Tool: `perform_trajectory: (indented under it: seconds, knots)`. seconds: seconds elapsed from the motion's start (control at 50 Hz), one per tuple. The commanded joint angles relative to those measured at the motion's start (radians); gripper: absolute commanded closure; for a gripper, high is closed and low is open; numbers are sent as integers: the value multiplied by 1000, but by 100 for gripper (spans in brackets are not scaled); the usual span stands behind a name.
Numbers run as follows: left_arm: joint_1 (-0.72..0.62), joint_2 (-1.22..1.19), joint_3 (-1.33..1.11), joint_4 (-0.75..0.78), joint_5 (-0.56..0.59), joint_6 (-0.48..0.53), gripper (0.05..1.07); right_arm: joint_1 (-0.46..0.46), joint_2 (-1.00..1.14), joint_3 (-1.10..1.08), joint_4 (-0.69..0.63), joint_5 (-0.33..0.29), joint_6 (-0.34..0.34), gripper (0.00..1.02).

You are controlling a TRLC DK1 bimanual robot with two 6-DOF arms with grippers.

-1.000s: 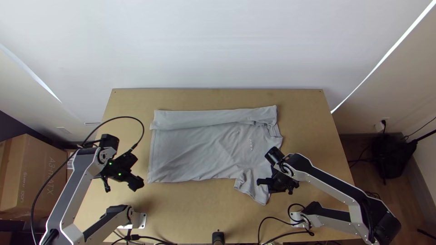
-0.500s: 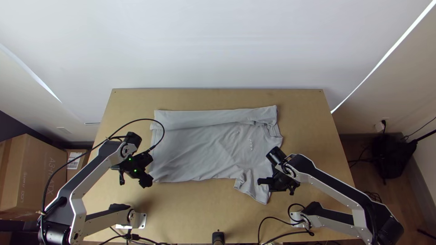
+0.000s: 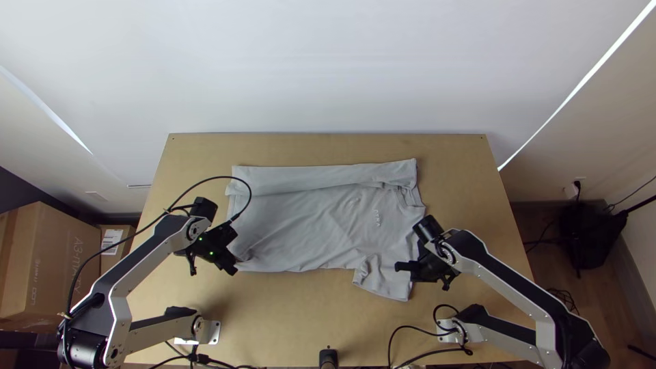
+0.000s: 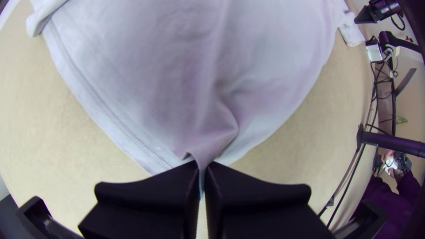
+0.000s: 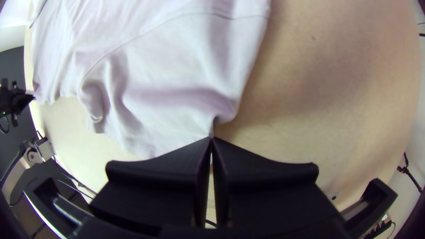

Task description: Fold the t-shirt

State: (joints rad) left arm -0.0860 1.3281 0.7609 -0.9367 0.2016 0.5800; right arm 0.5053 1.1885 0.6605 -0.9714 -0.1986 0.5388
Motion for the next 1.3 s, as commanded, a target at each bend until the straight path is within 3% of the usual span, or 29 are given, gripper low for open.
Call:
perform_trajectory:
  seconds: [0.0, 0.16, 0.32, 0.5, 0.66, 0.96, 1.28]
  knots:
    - [54, -4, -20, 4, 10, 46, 104, -73, -29, -13, -26, 10, -63, 100]
    - [132, -4, -21, 3, 10, 95, 104, -205, -33, -4, -47, 22, -161, 100]
    - [209, -4, -23, 3, 10, 144, 104, -284, -18, 11, -49, 60, -215, 100]
    - [219, -40, 23, -7, 15, 129, 104, -261, -41, 119, -84, 57, -214, 100]
    - [200, -55, 104, -8, 39, 61, 104, -217, -33, 248, -81, 59, -215, 100]
    - [206, 28, 272, -1, 101, -37, 104, -214, 85, 393, -53, 47, -234, 100]
    - [207, 191, 483, 13, 124, -95, 104, -240, 260, 593, 73, 47, -258, 100]
